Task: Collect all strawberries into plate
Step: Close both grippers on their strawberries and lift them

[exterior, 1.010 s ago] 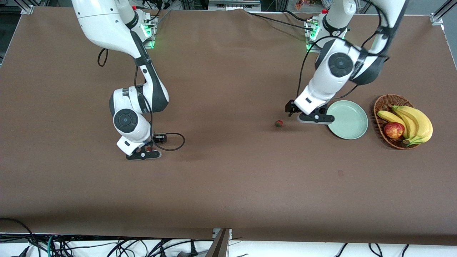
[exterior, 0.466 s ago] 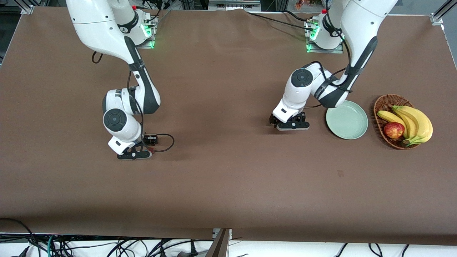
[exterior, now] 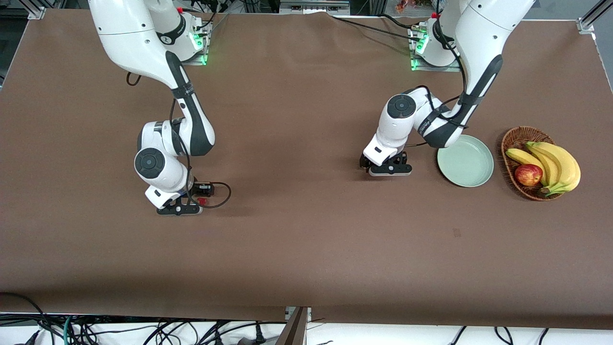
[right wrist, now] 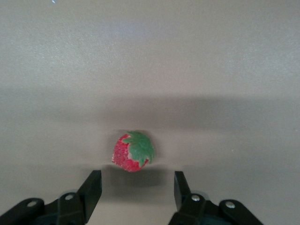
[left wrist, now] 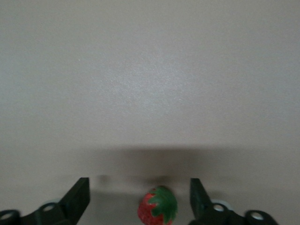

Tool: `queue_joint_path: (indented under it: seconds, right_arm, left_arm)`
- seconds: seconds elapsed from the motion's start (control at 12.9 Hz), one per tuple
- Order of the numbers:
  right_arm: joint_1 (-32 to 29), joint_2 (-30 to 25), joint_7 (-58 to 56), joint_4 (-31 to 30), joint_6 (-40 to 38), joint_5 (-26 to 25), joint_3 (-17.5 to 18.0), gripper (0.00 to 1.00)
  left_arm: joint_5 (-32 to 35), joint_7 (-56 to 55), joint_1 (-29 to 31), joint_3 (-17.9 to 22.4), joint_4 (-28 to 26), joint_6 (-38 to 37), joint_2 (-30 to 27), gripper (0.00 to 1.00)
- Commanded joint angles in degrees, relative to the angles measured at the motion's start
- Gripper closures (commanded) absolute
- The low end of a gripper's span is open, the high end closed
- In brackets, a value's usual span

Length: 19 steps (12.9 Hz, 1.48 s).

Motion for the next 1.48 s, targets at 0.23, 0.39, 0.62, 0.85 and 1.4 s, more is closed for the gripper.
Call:
queue_joint_path:
  seconds: [0.23, 0.39, 0.62, 0.85, 1.4]
  right_arm:
    - [-0.60, 3.46, -1.45, 4.33, 0.78, 1.92, 0.29, 0.37]
    - [-0.60, 3.46, -1.62, 4.51, 0.78, 1.92, 0.29, 0.42]
    - [-0.78, 3.46, -1.80, 4.78, 0.60, 1.92, 0.29, 0.70]
    - [-0.78, 2.93, -1.89, 5.65, -0.80, 1.92, 0.29, 0.94]
    - [1.85, 2.41, 2.22, 12.32, -11.95, 9.38, 0.38, 0.94]
  left_arm:
    - [1.01, -2.72, -0.32, -1.26, -0.05, -2.71, -0.31, 0.23]
    - [0.92, -2.72, -0.15, -1.61, -0.84, -3.33, -0.31, 0.38]
    - [0.75, -2.81, 0.03, -1.70, -0.93, -3.68, -0.31, 0.70]
    - [0.48, -3.42, 0.38, -2.05, -0.59, -5.25, -0.57, 0.83]
    - [-15.95, 30.35, 45.81, -33.19, 2.40, -27.46, -7.69, 0.88]
